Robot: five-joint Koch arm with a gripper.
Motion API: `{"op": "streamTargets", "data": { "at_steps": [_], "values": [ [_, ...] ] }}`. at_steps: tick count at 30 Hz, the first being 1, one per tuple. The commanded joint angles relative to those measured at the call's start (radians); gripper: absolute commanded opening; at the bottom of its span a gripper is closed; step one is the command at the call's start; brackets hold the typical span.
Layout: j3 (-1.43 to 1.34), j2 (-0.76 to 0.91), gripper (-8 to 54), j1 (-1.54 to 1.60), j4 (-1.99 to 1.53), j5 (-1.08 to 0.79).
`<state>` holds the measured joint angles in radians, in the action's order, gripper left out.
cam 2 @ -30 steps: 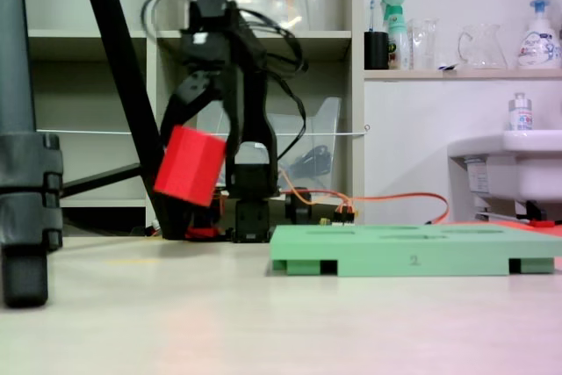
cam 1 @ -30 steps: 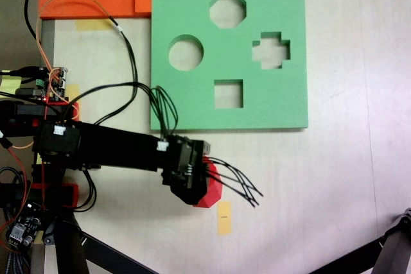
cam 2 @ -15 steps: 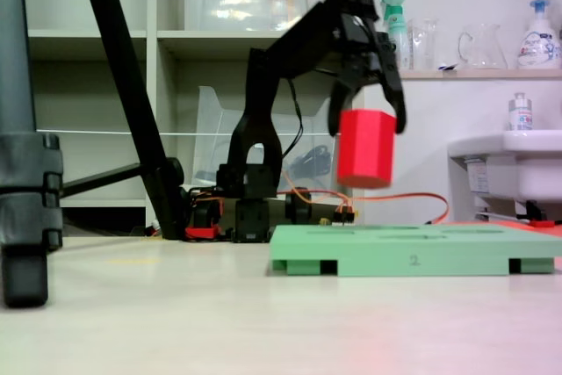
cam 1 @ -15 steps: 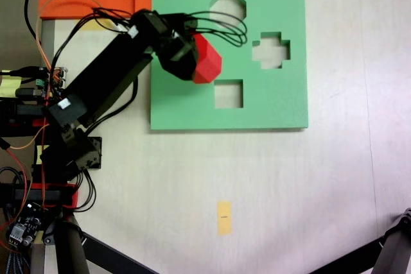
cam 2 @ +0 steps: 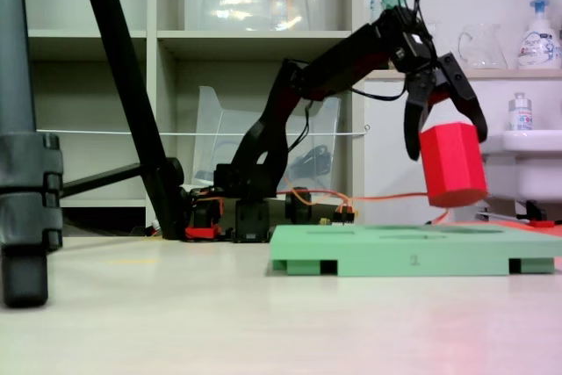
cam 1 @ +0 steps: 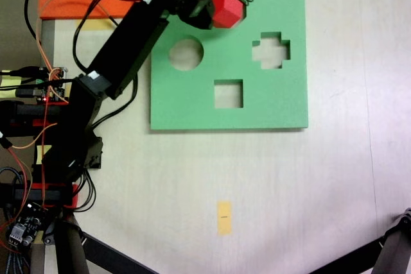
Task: Put the octagonal pillar block into the corresponding hole
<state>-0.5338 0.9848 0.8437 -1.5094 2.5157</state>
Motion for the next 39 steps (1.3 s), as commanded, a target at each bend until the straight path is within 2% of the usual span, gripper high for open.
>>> {"op": "streamTargets", "data": {
  "at_steps": [1,8,21,39],
  "values": [
    [0.064,0.015,14.2,0.023,0.072,0.031],
    [0.067,-0.031,14.2,0.018,0.089,0.018],
    [0.069,-0.084,14.9,0.034,0.124,-0.135],
    [0.066,-0.144,15.1,0.055,0.114,-0.117]
  ]
}}
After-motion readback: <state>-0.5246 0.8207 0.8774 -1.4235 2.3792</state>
